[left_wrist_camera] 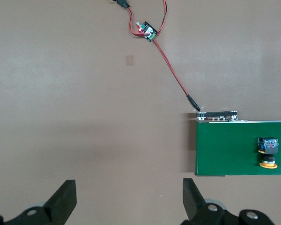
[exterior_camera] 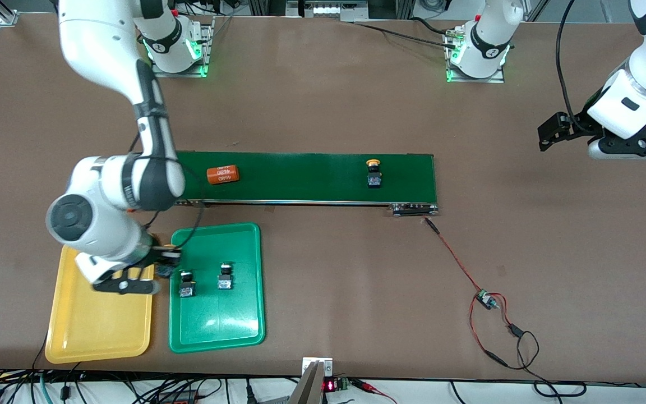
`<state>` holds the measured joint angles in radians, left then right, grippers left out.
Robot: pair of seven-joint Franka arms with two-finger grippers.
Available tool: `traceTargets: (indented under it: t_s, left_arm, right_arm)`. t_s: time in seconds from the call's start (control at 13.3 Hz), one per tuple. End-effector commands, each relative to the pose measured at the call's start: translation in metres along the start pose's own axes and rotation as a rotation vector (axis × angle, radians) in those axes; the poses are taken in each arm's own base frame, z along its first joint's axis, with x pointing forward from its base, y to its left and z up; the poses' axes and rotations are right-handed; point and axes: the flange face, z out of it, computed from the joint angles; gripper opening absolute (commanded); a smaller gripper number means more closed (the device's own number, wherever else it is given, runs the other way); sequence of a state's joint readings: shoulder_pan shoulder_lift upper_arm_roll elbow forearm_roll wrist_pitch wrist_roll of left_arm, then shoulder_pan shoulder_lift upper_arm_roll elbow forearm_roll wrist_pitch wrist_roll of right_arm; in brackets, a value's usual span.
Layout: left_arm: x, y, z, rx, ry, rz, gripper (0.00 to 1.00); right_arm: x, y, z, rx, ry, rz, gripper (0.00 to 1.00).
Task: Sort buttons by color to trays
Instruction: 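Carry the orange-capped button over the yellow tray with the right gripper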
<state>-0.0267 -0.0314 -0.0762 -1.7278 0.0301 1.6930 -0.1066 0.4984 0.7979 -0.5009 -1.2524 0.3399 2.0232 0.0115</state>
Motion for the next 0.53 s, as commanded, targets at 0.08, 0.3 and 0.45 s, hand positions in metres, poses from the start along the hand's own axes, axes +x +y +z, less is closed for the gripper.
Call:
traceTargets:
  t_s: [0.08, 0.3, 0.45]
  left_arm:
    - [0.007, 0.005, -0.002, 0.033, 0.011, 0.012, 1.0]
    - [0.007, 0.002, -0.002, 0.032, 0.011, 0.008, 1.0]
    - [0.007, 0.001, -0.002, 0.03, 0.007, 0.007, 1.0]
  right_arm:
    - [0.015, 0.08, 0.05, -0.034, 0.013, -0.14, 0.02]
    - [0.011, 0.108, 0.079, 0.016, -0.003, -0.205, 0.04]
    - [0.008, 0.116, 0.114, 0.03, -0.013, -0.285, 0.04]
